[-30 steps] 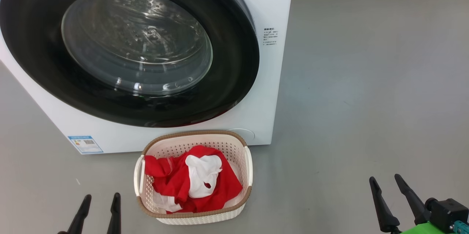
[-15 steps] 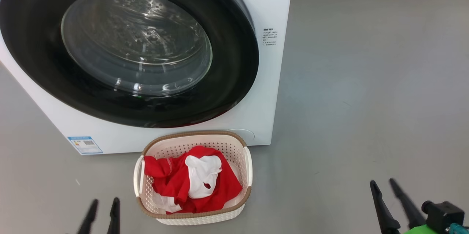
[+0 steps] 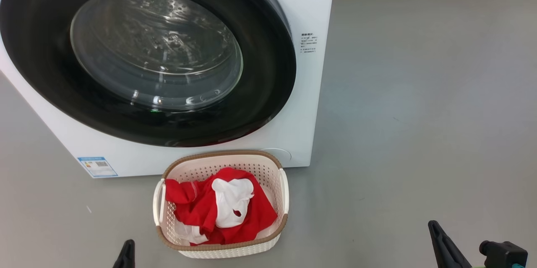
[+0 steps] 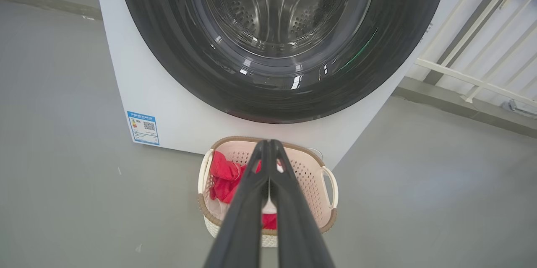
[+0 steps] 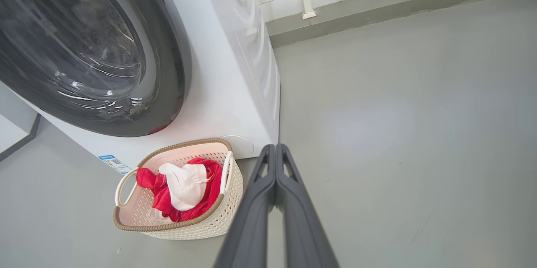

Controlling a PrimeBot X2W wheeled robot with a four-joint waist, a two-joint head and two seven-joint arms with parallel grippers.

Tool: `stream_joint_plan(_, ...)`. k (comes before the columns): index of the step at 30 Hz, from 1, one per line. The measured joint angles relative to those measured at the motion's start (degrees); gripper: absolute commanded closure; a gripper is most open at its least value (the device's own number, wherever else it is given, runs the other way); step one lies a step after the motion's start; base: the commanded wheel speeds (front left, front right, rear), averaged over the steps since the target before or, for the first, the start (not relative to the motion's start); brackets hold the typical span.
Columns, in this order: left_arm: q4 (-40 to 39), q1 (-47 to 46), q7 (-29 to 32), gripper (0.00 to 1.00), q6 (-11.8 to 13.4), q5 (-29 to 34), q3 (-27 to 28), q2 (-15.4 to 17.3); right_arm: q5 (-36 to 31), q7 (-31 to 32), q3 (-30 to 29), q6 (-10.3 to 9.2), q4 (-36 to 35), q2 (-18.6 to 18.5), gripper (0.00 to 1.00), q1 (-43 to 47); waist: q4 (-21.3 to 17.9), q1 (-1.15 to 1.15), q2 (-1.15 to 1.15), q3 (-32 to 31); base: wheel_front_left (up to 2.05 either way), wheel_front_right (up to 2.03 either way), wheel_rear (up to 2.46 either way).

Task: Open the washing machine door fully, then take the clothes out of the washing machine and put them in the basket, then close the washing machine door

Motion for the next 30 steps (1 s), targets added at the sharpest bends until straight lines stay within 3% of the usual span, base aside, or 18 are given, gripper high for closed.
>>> stream_joint_plan(30, 0.01, -1.76, 5.04, 1.00, 0.00, -18.30, 0.36, -0.27, 16.73, 5.06, -2.10, 0.00, -1.35, 0.91, 1.00, -1.60, -0.07, -0.01, 0.00, -0.16, 0.00, 0.00, 0.00)
